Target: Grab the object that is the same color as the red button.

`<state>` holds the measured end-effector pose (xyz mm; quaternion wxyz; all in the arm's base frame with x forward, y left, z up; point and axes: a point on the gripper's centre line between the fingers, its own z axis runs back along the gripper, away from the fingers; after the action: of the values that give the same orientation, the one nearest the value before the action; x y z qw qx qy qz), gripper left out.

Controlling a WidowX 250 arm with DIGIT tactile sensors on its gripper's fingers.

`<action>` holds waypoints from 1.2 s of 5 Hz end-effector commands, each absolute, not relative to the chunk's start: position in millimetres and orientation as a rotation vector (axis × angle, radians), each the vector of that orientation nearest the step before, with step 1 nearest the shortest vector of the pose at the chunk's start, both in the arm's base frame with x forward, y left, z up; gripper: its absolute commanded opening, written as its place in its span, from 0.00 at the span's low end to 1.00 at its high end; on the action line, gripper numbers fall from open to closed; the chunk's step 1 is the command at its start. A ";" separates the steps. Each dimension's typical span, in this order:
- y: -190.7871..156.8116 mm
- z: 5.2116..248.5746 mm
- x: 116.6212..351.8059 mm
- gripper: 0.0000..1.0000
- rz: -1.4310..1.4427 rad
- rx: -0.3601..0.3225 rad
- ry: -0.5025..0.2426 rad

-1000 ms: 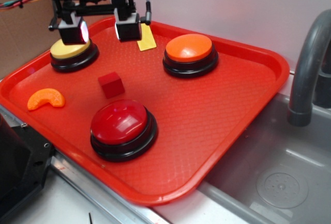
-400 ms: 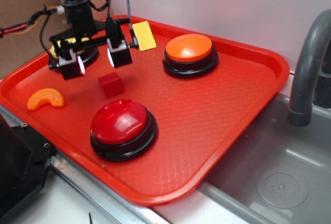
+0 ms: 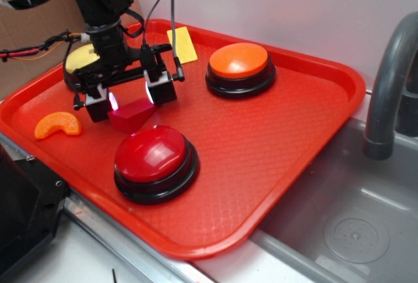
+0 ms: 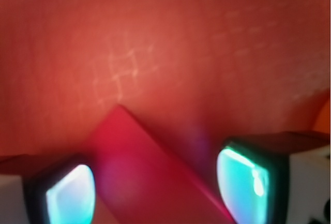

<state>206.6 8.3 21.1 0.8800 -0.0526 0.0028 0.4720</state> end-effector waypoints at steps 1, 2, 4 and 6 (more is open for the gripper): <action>8.8 38.0 206.6 1.00 0.832 -0.131 -0.065; 11.4 60.0 207.2 1.00 0.718 -0.136 -0.120; 5.1 58.9 203.7 1.00 0.604 -0.140 -0.118; -4.1 29.2 194.2 1.00 0.546 -0.110 -0.051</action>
<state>194.7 -13.7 27.3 0.9605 -0.0508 -0.0136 0.2733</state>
